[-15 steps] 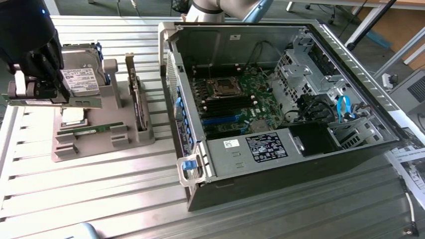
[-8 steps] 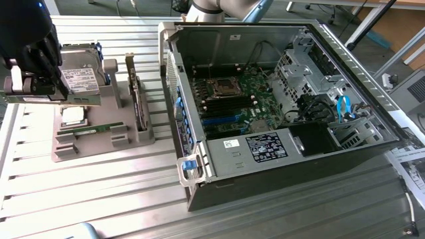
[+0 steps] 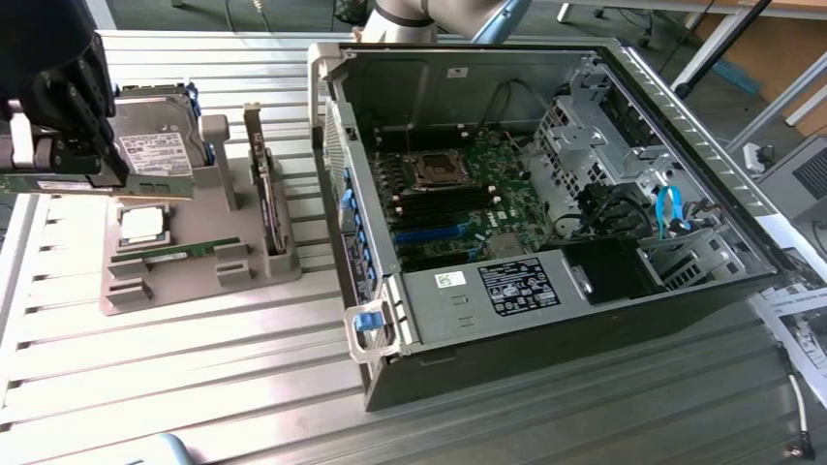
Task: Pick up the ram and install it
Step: 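Pick up the ram and move it above insertion slot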
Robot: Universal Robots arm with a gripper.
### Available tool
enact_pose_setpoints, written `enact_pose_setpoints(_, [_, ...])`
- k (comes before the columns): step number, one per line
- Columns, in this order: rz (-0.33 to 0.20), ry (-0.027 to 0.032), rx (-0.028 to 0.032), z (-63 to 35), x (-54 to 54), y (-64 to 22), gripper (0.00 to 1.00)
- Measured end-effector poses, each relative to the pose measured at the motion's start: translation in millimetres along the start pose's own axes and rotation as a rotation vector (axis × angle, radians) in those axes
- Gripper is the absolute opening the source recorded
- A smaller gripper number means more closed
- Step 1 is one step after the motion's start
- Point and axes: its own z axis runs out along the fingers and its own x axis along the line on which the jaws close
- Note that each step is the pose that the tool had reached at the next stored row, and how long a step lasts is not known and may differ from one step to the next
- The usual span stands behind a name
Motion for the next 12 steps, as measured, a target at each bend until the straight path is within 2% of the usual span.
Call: enact_pose_setpoints(12, [0.000,0.0000,-0.0001,-13.6,-0.8,-0.2,0.13])
